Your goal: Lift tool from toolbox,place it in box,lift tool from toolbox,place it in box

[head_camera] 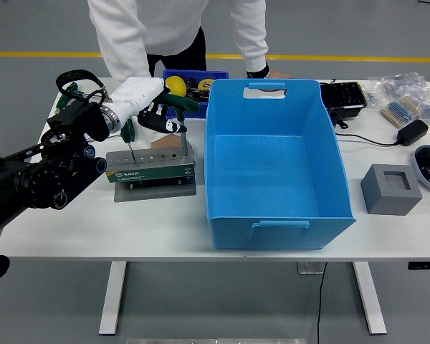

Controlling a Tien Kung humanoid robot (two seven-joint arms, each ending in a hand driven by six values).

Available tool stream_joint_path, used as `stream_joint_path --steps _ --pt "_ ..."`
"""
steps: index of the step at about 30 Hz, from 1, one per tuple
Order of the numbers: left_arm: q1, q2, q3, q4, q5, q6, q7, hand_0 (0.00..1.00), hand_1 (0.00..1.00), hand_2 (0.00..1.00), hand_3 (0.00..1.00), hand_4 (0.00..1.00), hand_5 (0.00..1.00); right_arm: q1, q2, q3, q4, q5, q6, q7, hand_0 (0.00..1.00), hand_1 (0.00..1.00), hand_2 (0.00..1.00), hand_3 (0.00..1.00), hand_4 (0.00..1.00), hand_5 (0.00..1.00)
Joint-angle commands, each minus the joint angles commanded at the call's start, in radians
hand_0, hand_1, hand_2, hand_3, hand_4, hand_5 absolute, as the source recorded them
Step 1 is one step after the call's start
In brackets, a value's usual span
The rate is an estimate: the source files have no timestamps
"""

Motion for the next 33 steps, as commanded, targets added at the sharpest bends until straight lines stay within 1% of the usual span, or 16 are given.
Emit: stream_joint_path --steps 1,6,7,12,13,18,19,24,25,30,31,33 --pt "0.001 -0.001 0.001 0.001 -0.002 0.005 0.0 0.197 0.04 0.109 0.108 0.998 0.512 0.0 0.0 -0.001 0.0 0.001 0.0 0.0 0.724 0.731 0.778 0.603 0.829 0.699" --pt "0.003 -0.001 0.004 0.002 -0.012 0.023 -0.007 0.197 0.04 0.109 0.108 0.998 0.512 0.001 0.001 -0.004 0.0 0.001 -0.001 0.0 0.724 0.731 0.778 0.603 0.829 0.699" --pt "0.003 -0.001 0.004 0.002 -0.013 0.025 -0.009 0.186 0.024 0.076 0.06 0.998 0.532 0.001 0.001 -0.004 0.0 0.001 -0.001 0.0 0.724 0.731 0.779 0.602 0.829 0.699" --pt "0.003 0.003 0.003 0.001 -0.034 0.024 -0.021 0.186 0.024 0.076 0.06 0.998 0.532 0.001 0.001 -0.002 0.0 0.001 -0.001 0.002 0.724 0.731 0.779 0.602 0.829 0.699" --pt "0.003 0.004 0.003 0.001 -0.042 0.026 -0.023 0.189 0.02 0.062 0.049 0.998 0.721 0.001 0.001 -0.001 0.0 0.001 -0.001 0.002 0.723 0.731 0.777 0.602 0.829 0.7" --pt "0.003 0.01 0.002 -0.009 -0.077 0.03 -0.031 0.189 0.02 0.062 0.049 0.998 0.721 0.0 0.001 -0.001 0.0 0.001 -0.001 0.002 0.723 0.731 0.777 0.602 0.829 0.7" --pt "0.002 0.011 0.002 -0.011 -0.079 0.029 -0.032 0.19 0.018 0.06 0.046 0.957 0.884 0.0 0.002 -0.001 -0.001 0.001 -0.001 0.002 0.723 0.731 0.776 0.603 0.828 0.7" --pt "-0.002 0.015 -0.006 -0.019 -0.075 0.023 -0.037 0.19 0.018 0.06 0.046 0.957 0.884 -0.001 0.002 -0.003 -0.001 0.002 -0.001 0.002 0.723 0.731 0.776 0.603 0.828 0.7" --pt "-0.003 0.016 -0.008 -0.021 -0.075 0.022 -0.037 0.2 0.017 0.059 0.041 0.77 0.829 -0.001 0.003 -0.003 -0.001 0.002 -0.001 0.001 0.723 0.731 0.776 0.602 0.828 0.7" --pt "-0.008 0.022 -0.016 -0.035 -0.065 0.015 -0.039 0.2 0.017 0.059 0.041 0.77 0.829 -0.003 0.003 -0.003 -0.002 0.003 -0.001 0.001 0.723 0.731 0.776 0.602 0.828 0.7" --pt "-0.009 0.023 -0.017 -0.041 -0.063 0.014 -0.039 0.202 0.014 0.056 0.038 0.725 0.749 -0.003 0.003 -0.003 -0.002 0.003 -0.001 0.001 0.724 0.731 0.776 0.602 0.828 0.7" --pt "-0.011 0.025 -0.02 -0.051 -0.059 0.013 -0.039 0.202 0.014 0.056 0.038 0.725 0.749 -0.004 0.004 -0.004 -0.002 0.003 -0.001 0.001 0.724 0.731 0.776 0.602 0.828 0.7"
